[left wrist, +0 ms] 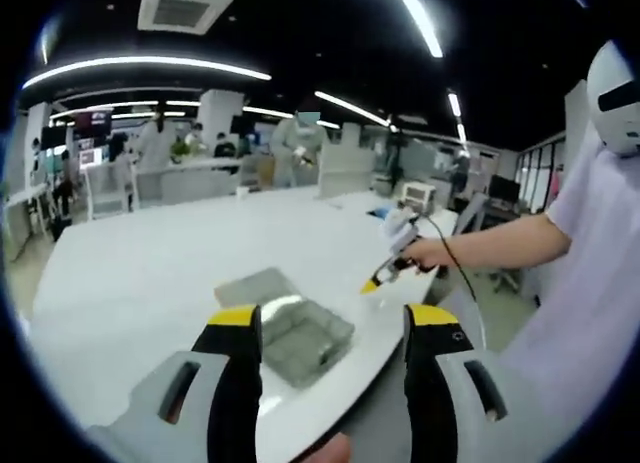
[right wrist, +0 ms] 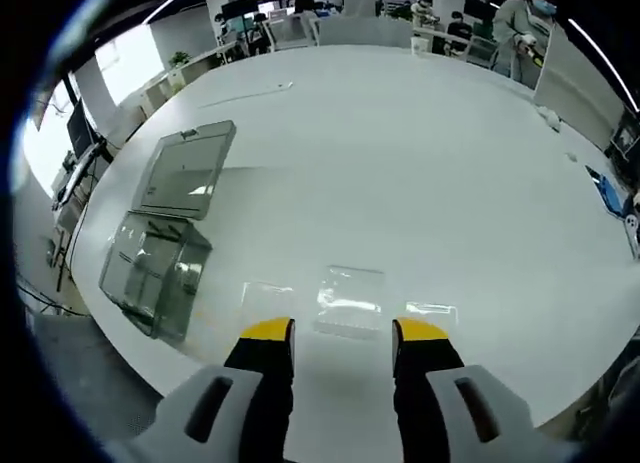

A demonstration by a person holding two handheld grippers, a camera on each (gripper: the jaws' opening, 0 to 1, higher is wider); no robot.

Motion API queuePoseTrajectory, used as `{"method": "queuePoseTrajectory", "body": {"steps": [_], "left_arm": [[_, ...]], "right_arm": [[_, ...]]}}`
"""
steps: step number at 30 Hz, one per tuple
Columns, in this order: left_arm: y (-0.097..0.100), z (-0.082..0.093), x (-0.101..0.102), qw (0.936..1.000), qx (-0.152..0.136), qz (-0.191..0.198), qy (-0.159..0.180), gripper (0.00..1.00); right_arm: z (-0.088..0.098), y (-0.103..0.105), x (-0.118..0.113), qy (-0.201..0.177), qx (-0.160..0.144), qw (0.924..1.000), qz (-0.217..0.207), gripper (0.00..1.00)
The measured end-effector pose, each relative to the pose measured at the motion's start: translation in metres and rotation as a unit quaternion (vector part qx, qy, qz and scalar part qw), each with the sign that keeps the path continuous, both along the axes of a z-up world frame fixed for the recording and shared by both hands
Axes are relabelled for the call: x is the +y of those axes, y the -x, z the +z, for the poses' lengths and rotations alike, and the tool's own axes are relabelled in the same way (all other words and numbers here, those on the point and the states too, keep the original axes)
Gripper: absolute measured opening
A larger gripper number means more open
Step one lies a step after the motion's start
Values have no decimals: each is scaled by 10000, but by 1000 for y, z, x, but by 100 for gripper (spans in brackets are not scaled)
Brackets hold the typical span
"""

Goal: Insert the divider into the dual guide fixture by aligning both edges with the guide slots and pushing it downward to the bottom, including one-sided entry, uneven engagement, binding, and posture correction.

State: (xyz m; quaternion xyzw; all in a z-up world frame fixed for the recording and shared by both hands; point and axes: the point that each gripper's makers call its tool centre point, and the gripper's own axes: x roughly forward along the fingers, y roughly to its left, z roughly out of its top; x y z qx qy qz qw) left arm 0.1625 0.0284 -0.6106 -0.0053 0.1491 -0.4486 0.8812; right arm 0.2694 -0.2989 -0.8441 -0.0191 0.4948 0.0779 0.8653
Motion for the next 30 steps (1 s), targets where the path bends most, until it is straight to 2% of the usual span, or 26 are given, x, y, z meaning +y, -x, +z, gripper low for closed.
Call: {"method": "queuePoseTrajectory", "body": {"steps": [5, 15, 24, 30], "left_arm": [[-1, -1, -12, 9999, 32, -133, -8, 55], [-3, -2, -37, 9992, 75, -397, -30, 54], [-4, -2, -42, 9990, 88, -446, 5, 54], [-4, -4, -41, 9990, 104, -426, 14, 54]], "right_arm": [[-9, -1, 1, 10, 102, 9999, 37, 35], [-13, -2, 2, 146, 164, 9997, 131, 35], [-20, -1, 5, 128, 266, 9995, 62, 35], [-24, -4, 4, 283, 308, 9991, 76, 35]]}}
